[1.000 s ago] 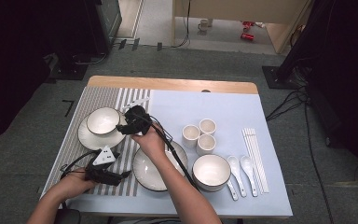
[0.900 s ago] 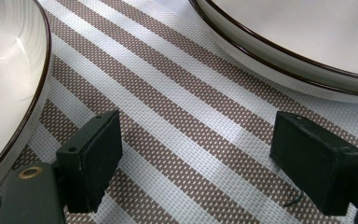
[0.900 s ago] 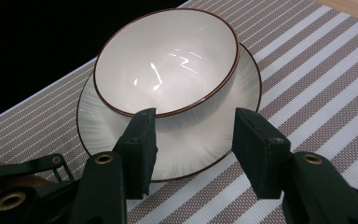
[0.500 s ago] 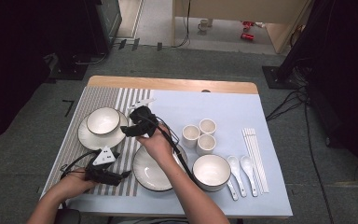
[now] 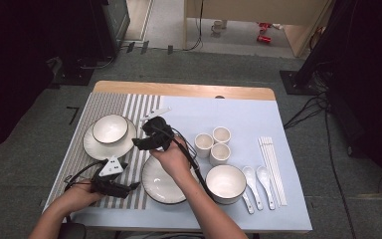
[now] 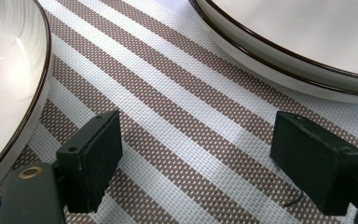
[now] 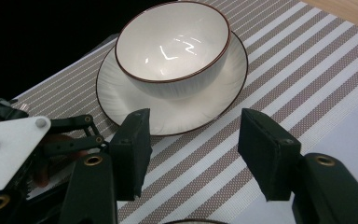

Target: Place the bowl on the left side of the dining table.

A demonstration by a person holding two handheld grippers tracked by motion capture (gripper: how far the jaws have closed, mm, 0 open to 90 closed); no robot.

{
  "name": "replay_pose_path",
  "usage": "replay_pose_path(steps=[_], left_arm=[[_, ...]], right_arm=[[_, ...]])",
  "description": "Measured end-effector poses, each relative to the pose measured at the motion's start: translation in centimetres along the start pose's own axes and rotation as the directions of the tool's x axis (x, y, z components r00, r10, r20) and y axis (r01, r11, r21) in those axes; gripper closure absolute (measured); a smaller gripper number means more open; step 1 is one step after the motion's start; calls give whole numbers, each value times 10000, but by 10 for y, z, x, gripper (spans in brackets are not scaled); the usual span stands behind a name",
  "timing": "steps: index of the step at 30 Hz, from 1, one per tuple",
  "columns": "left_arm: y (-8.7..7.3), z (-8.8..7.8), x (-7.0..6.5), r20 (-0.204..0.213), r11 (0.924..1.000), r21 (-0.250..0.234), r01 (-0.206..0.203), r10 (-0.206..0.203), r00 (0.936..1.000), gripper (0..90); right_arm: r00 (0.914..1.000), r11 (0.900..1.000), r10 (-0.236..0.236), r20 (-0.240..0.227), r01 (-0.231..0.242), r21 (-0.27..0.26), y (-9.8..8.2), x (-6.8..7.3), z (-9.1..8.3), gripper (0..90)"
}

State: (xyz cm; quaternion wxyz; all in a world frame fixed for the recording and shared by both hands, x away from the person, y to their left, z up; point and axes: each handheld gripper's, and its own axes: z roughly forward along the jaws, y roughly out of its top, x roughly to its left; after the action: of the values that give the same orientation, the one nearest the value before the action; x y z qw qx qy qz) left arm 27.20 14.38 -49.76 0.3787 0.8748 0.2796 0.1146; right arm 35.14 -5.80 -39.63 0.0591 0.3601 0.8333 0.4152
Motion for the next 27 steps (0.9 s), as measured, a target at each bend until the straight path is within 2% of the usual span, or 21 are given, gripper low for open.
replay_pose_path(steps=[7, 16, 27], left_arm=[[0, 0, 0, 5, 10000, 1, -2, 2, 10000, 166], [0, 0, 0, 3, 10000, -11, 0, 0, 10000, 166], [0, 0, 0, 10, 10000, -16, 33, -33, 10000, 166]], right_arm=[[9995, 9995, 126, -280, -134, -281, -3, 2, -13, 430], [10000, 9998, -92, -24, 92, -203, -8, 2, -30, 429], [9998, 9997, -178, -31, 177, -183, -18, 0, -47, 429]])
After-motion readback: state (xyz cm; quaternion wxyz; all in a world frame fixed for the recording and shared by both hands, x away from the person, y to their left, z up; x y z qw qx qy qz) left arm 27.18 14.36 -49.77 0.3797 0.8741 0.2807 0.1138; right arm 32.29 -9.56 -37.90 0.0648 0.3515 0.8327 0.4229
